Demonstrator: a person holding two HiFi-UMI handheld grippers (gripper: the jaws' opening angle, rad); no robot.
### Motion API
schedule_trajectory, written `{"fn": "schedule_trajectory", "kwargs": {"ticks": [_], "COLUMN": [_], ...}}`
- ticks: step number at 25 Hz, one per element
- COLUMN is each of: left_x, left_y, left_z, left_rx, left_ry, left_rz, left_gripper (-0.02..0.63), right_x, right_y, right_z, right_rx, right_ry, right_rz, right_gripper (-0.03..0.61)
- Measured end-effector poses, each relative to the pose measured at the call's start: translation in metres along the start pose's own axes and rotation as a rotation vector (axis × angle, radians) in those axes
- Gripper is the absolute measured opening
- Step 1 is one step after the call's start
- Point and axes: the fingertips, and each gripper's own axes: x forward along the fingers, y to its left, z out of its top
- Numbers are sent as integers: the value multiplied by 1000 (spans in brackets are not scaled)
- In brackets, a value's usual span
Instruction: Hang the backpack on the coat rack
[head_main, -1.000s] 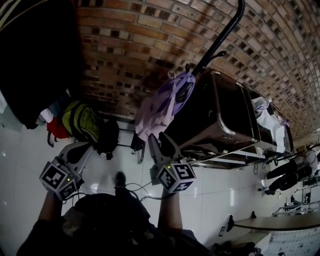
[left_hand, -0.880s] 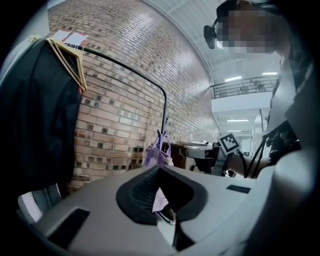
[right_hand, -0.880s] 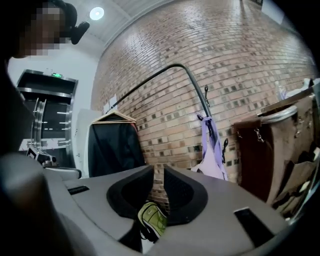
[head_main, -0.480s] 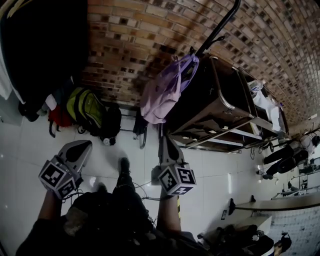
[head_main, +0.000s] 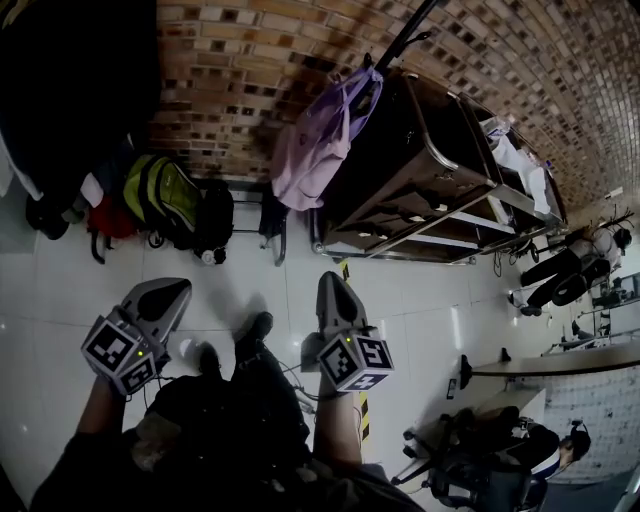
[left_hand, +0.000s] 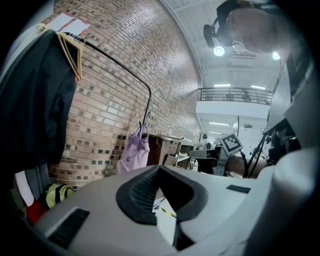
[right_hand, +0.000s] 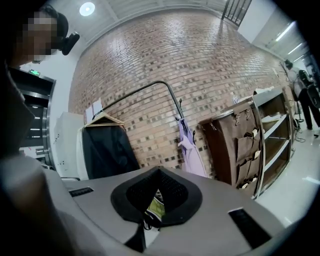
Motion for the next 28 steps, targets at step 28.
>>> {"fn": "schedule_trajectory", "kwargs": {"ticks": [28], "left_x": [20], "left_y": [-184], "left_z": [-24], "left_rx": [32], "left_ry": [1], "left_rz": [8], "left_gripper": [12], "right_x": [-148], "right_y": [-46], "right_z": [-9], "right_rx": [-92], "right_ry": [48], "right_rz": [150], "right_gripper": [6]}}
